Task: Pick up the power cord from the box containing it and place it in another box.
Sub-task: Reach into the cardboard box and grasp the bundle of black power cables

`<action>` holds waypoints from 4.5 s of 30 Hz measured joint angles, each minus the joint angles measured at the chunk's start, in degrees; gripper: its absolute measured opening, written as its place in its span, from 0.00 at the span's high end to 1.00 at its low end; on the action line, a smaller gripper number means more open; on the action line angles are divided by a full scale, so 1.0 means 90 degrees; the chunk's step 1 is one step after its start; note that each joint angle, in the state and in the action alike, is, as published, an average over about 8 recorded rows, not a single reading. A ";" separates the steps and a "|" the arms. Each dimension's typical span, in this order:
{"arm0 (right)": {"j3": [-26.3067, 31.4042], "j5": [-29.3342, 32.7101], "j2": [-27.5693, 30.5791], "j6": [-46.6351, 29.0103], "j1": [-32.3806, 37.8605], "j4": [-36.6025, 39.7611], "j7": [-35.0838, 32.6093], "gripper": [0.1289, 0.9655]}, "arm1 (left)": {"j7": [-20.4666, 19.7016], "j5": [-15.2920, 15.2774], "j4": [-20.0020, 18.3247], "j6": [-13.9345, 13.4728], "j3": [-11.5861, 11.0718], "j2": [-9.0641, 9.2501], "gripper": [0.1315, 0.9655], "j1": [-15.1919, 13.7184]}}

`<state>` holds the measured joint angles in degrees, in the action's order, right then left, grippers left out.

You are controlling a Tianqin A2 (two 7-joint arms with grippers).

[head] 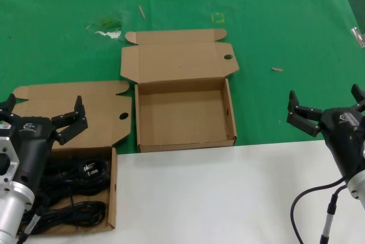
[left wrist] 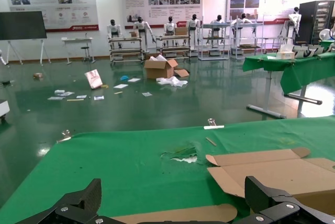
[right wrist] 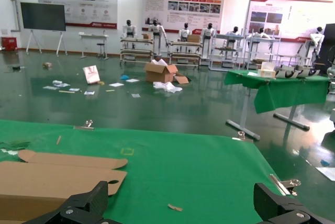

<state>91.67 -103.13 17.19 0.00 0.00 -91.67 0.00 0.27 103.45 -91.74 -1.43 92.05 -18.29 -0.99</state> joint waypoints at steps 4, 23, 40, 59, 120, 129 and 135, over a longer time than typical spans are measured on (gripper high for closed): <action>0.0000 0.0000 0.0000 0.0000 0.0000 0.0000 0.0000 0.00 | 0.0000 0.0000 0.0000 0.0000 0.0000 0.0000 0.00 0.0000; 0.0000 0.0000 0.0000 0.0000 0.0000 0.0000 0.0000 0.00 | 0.0000 0.0000 0.0000 0.0000 0.0000 0.0000 0.00 0.0000; 0.0000 0.0000 0.0000 0.0000 0.0000 0.0000 0.0000 0.00 | 0.0000 0.0000 0.0000 0.0000 0.0000 0.0000 0.00 0.0000; 0.0000 0.0000 0.0000 0.0000 0.0000 0.0000 0.0000 0.03 | 0.0000 0.0000 0.0000 0.0000 0.0000 0.0000 0.00 0.0000; 0.0000 0.0001 0.0000 0.0000 0.0000 0.0000 0.0002 0.99 | 0.4971 0.0429 0.1802 -0.4241 -0.1181 -0.1893 0.00 0.0321; 0.0000 0.0002 0.0000 0.0000 0.0000 0.0000 0.0002 0.99 | 0.5331 0.0525 0.2521 -0.4569 -0.0965 -0.1872 0.01 -0.0077; 0.0000 0.0002 0.0000 0.0000 0.0000 0.0000 0.0002 0.99 | 0.5323 0.0544 0.2288 -0.4454 -0.1031 -0.1879 0.05 0.0197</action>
<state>91.67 -103.12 17.19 0.00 0.00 -91.67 0.02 48.17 108.34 -71.14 -41.52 82.77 -35.20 0.78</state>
